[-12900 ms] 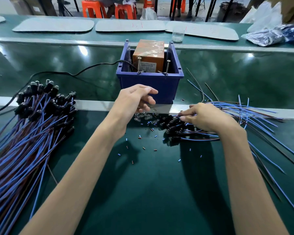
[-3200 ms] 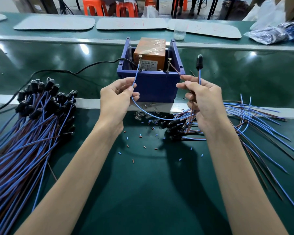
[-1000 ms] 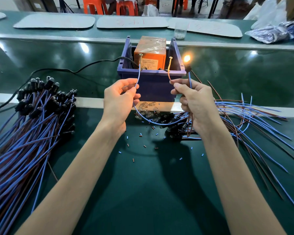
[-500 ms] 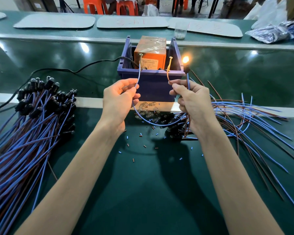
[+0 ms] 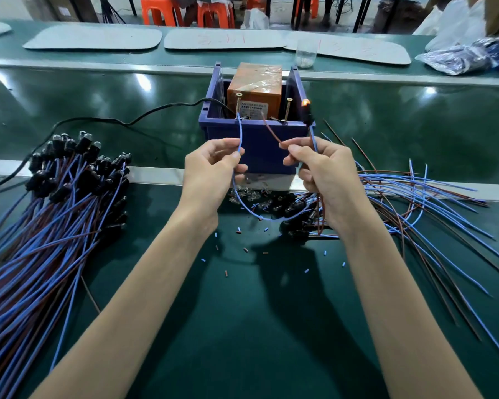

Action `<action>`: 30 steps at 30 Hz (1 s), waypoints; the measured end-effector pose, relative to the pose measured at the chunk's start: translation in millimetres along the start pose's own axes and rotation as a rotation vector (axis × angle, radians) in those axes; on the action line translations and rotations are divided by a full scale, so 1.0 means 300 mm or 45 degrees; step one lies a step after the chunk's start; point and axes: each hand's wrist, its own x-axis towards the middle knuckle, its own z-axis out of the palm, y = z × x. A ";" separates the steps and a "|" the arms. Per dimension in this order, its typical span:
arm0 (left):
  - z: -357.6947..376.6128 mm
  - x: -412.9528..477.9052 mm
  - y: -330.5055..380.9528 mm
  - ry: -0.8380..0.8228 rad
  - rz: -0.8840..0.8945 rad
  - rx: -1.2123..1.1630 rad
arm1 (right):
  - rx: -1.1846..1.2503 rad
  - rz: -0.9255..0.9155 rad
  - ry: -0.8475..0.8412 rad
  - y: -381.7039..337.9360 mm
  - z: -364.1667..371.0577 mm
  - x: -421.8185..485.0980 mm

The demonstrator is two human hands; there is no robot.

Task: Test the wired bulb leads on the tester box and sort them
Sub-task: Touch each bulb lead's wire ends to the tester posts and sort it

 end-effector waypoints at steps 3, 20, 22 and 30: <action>0.016 -0.014 -0.001 -0.064 -0.024 -0.019 | -0.062 -0.032 -0.041 -0.008 0.006 -0.006; -0.001 -0.014 0.065 -0.101 -0.161 -0.447 | -0.525 -0.135 0.189 -0.077 -0.095 0.002; -0.012 -0.006 0.074 -0.102 -0.193 -0.571 | -0.355 -0.115 0.197 -0.096 -0.126 -0.002; -0.013 -0.020 0.086 0.152 -0.125 -0.279 | 0.148 -0.346 0.515 -0.142 -0.144 -0.003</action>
